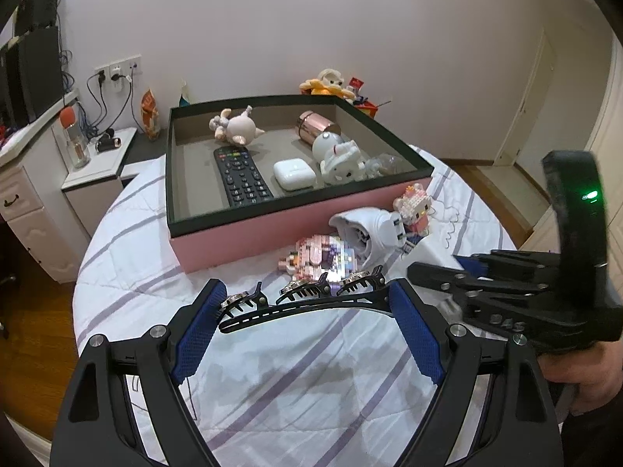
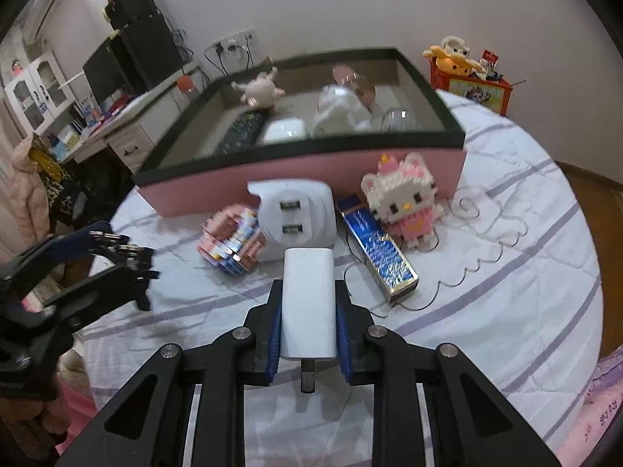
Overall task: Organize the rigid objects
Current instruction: 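Carry the hair clip and white charger into the pink box and release both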
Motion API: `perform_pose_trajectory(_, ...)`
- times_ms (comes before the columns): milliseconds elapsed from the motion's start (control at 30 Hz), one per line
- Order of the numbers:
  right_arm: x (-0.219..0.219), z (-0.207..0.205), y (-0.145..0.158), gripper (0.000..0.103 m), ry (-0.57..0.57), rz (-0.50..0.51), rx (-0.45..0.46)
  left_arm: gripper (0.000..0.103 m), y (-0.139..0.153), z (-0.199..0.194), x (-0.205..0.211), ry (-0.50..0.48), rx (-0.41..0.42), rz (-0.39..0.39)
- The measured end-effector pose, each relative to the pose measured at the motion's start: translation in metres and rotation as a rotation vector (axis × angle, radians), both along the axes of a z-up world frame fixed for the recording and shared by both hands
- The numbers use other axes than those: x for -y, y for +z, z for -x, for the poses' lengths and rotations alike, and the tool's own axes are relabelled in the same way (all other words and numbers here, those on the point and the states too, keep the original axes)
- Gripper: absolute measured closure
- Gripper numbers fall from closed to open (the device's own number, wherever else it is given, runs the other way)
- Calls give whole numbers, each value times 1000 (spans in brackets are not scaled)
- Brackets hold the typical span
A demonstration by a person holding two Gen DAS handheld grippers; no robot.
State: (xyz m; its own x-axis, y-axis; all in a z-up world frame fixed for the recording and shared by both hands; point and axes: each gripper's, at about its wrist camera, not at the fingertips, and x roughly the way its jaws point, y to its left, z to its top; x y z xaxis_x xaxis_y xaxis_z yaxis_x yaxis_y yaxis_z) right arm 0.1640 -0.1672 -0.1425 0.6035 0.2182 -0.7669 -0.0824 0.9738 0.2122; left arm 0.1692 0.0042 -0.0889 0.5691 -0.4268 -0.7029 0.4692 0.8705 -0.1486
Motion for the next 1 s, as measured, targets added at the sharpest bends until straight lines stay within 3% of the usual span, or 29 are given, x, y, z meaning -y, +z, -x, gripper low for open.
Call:
perform_pose_trajectory(233, 10, -9, 49, 80, 14, -12, 94, 17, 25, -19, 4, 1, 44, 11)
perform_pose_trajectory(500, 22, -59, 85, 80, 28, -3, 144, 17, 50, -69, 13, 13, 72, 28)
perform_pose_trajectory(733, 37, -113, 83, 80, 15, 23, 110, 17, 45, -119, 30, 14, 43, 2)
perform_pose_trajectory(1000, 48, -160, 55, 80, 2, 49, 27, 17, 20, -163, 44, 33, -22, -29)
